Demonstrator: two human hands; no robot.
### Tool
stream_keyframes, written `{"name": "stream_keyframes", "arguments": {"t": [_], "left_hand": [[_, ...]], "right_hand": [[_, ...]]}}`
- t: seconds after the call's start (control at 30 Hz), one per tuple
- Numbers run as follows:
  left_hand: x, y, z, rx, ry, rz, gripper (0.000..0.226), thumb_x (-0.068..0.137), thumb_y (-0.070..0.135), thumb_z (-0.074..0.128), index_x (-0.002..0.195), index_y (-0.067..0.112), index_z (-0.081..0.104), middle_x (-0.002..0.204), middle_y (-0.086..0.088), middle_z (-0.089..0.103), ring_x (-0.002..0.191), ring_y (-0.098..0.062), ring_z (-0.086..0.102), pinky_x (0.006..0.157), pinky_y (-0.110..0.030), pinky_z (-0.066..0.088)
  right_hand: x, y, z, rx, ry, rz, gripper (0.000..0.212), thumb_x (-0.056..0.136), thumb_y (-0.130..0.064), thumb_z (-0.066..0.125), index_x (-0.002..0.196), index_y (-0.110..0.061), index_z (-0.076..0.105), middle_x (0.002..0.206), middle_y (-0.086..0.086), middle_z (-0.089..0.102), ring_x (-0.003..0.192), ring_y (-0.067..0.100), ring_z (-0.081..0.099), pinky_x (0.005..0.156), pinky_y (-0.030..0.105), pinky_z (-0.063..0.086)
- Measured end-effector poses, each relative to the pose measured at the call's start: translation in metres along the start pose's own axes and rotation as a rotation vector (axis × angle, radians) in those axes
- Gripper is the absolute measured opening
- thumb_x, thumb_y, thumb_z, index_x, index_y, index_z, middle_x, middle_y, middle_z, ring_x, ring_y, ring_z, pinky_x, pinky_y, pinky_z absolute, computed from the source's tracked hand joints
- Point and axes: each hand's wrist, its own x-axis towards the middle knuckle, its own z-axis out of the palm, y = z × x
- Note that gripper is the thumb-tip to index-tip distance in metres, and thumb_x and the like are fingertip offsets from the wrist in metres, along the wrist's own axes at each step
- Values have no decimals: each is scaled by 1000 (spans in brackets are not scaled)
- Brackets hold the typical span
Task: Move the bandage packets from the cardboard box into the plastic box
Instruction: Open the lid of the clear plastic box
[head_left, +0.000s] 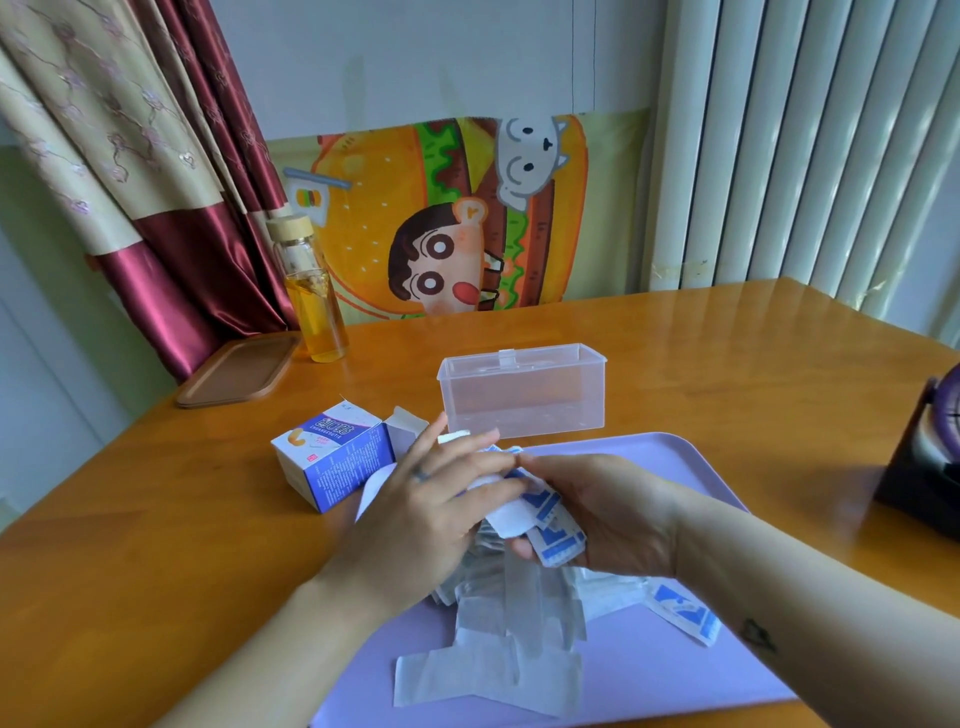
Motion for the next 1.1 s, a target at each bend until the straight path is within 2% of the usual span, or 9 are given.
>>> {"name": "stream_keyframes", "arguments": {"t": [0.1,0.27,0.4,0.53,0.73,0.8,0.9,1.0,1.1], "left_hand": [[-8,-1,1,71,-14,46,35,102,9,26,129,19,47,128,-1,47,126,-18,47,111,-46,32],[-11,-2,-7,31,141,66,21,98,13,47,117,13,56,115,-5,60,115,-17,57,101,-43,46],[-7,1,-13,33,189,113,18,100,22,45,108,13,58,100,-8,69,106,-16,60,100,-43,45],[-6,1,-13,37,195,124,15,100,23,44,104,16,57,104,1,54,100,-12,56,107,-40,39],[-9,-1,-9,27,107,105,19,100,16,43,113,15,57,108,-6,66,106,-16,60,106,-38,41],[-11,3,-10,-63,119,-20,29,100,9,36,119,16,55,116,1,61,115,-9,55,105,-29,41],[0,14,-21,-358,357,-547,26,94,13,46,110,19,65,108,16,64,107,5,56,91,-10,41],[14,15,-27,-796,481,-1076,18,94,15,54,100,18,71,96,8,73,93,-3,66,84,-20,49],[21,18,-23,-1200,399,-1311,18,93,12,51,99,14,68,81,3,75,76,-11,70,71,-29,58]], "right_hand": [[-1,-3,-2,-36,-20,-43,22,96,-12,45,106,-3,62,84,10,66,73,19,67,62,28,58],[-3,-4,0,-95,-57,-50,21,95,-4,44,104,0,63,85,14,69,76,22,68,66,28,57],[-3,-3,0,-82,-25,-32,22,96,-2,41,105,1,61,83,14,69,72,21,68,63,30,57],[-4,-1,3,-62,-26,18,21,98,-8,39,106,1,57,82,14,69,71,21,67,63,32,57],[-2,2,2,-98,-27,-48,17,95,-6,46,97,3,60,76,12,66,66,17,65,59,26,58],[-1,1,-2,-98,-13,-103,16,96,-2,45,94,3,60,71,12,63,60,17,62,56,24,54],[0,-1,-6,-132,41,-193,15,95,-1,45,95,1,59,73,13,62,64,18,60,62,24,52],[3,-2,-11,-116,122,-243,14,96,-2,45,97,2,59,76,13,64,70,19,65,63,24,56],[6,-2,-10,-159,165,-295,18,96,-5,45,109,-1,57,87,11,70,76,20,67,67,29,56]]}}
